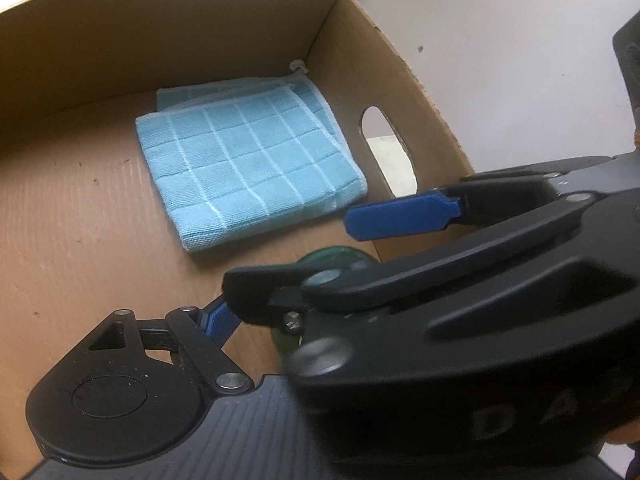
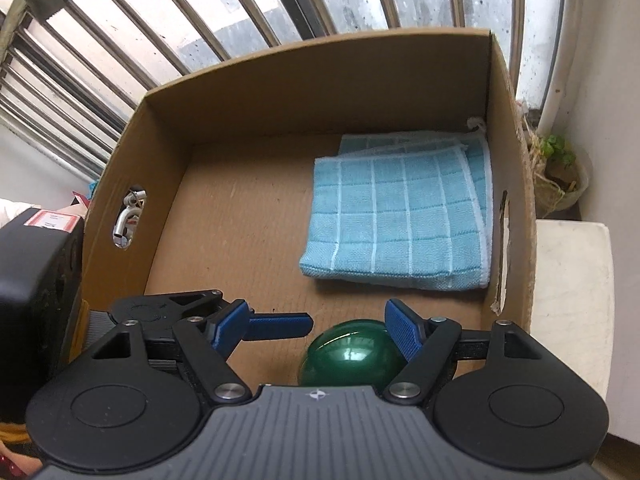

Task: Organize objects
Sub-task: 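Lower the green ball into the cardboard box beside the blue cloth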

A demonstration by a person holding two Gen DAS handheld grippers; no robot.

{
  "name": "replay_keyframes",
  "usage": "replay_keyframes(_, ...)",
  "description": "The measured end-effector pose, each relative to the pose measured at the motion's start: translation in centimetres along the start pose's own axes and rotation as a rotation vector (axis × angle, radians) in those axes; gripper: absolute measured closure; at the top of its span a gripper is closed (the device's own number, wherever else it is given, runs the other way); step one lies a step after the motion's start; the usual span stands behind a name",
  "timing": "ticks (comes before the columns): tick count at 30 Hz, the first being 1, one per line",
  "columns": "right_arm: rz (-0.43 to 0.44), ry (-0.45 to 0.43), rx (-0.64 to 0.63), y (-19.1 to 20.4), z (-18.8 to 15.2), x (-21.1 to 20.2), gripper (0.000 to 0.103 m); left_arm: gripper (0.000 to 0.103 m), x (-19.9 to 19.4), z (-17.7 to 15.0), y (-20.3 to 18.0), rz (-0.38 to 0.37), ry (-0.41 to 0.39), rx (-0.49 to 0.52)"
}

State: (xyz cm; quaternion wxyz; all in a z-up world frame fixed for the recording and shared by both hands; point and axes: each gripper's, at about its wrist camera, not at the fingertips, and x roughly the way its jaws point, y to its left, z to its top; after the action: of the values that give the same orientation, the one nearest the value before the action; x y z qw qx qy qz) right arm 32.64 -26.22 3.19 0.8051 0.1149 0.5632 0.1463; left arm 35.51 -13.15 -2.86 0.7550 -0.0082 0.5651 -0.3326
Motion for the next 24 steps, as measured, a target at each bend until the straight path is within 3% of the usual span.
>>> replay_keyframes(11, -0.031, -0.085, -0.061, 0.5, 0.1, -2.0, 0.05, 0.028, -0.4, -1.2, 1.3, -0.035, -0.05, -0.011)
replay_keyframes(16, -0.042, -0.08, -0.072, 0.5, 0.8, -1.1, 0.06, 0.028, -0.6, -0.9, 2.2, -0.059, -0.057, -0.017)
replay_keyframes(18, -0.052, -0.07, -0.09, 0.7, 0.9, -0.4, 0.071, 0.028, -0.4, -0.7, 2.2, -0.077, -0.049, -0.014)
replay_keyframes(24, -0.088, -0.034, -0.144, 1.1, 0.8, 1.3, 0.076, 0.027, -0.1, -0.4, 2.4, -0.094, -0.045, -0.003)
